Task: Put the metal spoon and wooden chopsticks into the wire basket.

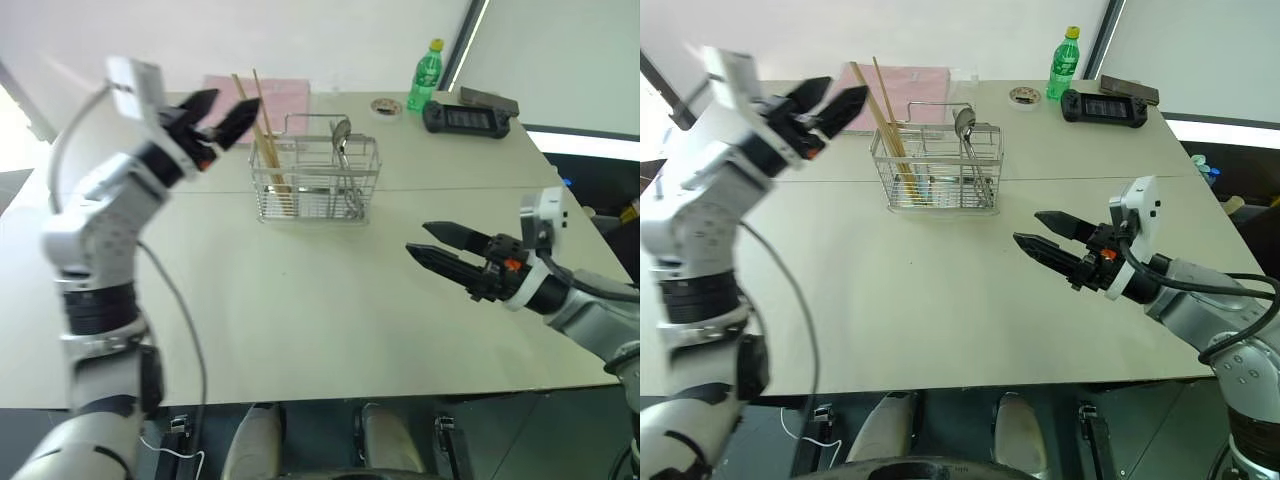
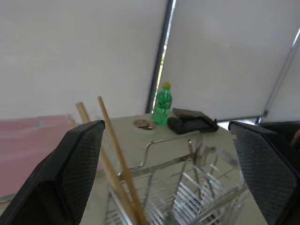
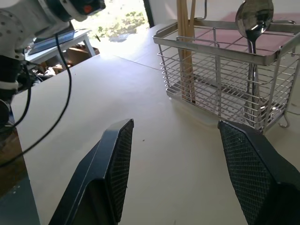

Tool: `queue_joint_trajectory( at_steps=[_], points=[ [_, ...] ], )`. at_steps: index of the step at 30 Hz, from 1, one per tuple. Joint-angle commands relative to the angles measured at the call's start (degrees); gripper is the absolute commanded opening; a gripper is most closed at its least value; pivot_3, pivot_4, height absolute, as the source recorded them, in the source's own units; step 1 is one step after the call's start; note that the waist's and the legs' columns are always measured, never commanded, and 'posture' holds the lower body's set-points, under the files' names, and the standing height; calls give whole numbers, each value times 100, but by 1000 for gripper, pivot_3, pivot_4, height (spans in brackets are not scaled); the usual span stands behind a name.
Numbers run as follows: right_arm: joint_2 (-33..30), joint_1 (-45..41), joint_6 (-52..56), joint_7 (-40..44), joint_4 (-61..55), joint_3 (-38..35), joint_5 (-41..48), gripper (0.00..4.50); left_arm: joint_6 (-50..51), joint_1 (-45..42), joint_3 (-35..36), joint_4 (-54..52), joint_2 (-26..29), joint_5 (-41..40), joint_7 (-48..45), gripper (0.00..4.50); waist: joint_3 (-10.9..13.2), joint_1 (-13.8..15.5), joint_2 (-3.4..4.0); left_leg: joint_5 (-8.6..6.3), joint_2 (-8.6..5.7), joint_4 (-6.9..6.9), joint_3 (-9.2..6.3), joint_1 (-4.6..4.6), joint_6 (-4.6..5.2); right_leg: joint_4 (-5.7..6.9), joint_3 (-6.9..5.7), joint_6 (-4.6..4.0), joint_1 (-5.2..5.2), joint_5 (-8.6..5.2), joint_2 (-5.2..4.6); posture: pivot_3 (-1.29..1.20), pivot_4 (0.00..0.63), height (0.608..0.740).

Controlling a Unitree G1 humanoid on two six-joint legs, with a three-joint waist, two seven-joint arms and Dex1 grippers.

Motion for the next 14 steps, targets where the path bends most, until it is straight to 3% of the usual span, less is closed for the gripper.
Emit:
queue_joint_trajectory(
  at_steps=[1, 5, 8, 14],
  points=[
    [-106, -178, -176, 351, 237, 99, -352, 2963, 82, 837, 538, -341, 1202, -1, -1307, 4451, 2, 14, 3, 0, 0, -5, -1, -1, 0, 2, -1, -1, -3, -1, 0, 0, 150, 721],
    [-120, -325, -248, 707, 560, 234, -665, 2963, -177, 2314, 1283, -850, 1921, 257, -2061, 4451, 7, 142, 14, -2, 1, -11, 2, -11, -1, -2, -3, -28, -19, -15, -5, 0, 150, 721],
    [-118, -568, -253, 932, 831, 371, -866, 2963, 52, 3276, 2129, -1344, 1990, 279, -2217, 4451, 7, 183, 13, -3, 5, -4, 6, -12, -3, -12, -3, -40, -37, -15, -10, 0, 150, 721],
    [-53, -1022, -237, 1188, 1167, 509, -1127, 2963, 335, 3435, 2584, -1809, 1774, 76, -1801, 4451, 9, 235, 13, -10, 6, -2, 11, -14, -14, -17, -4, -50, -44, -10, -17, 0, 150, 721]
  ],
)
